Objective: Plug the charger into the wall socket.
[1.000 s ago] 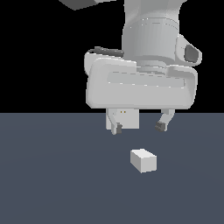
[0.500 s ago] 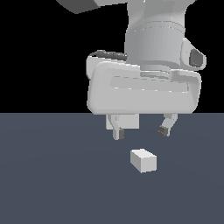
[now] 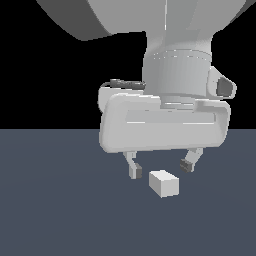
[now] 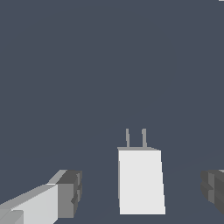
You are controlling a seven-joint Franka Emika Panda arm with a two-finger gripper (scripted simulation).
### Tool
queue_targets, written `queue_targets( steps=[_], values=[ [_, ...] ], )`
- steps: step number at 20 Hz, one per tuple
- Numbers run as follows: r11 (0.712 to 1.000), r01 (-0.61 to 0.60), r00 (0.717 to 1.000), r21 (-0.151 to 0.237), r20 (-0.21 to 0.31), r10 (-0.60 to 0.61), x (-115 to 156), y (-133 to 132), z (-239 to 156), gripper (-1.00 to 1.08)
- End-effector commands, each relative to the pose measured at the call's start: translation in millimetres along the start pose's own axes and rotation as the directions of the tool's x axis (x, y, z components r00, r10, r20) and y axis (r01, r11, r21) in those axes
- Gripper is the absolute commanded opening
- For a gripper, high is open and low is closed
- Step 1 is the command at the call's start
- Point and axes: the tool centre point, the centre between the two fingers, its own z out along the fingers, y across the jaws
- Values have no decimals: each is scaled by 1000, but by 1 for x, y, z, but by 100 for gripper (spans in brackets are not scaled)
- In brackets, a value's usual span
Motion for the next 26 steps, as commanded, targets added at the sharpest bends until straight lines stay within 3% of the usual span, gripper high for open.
queue_targets(
  steps=[1, 8, 9, 26],
  values=[
    [1000, 0, 1000, 0, 0, 0, -2, 0, 10, 100],
    [1000, 1, 1000, 0, 0, -1, -4, 0, 22, 100],
    [1000, 1, 1000, 0, 0, -1, -4, 0, 22, -100],
    [1000, -22, 1000, -3, -1, 22, 6, 0, 10, -100]
  ],
)
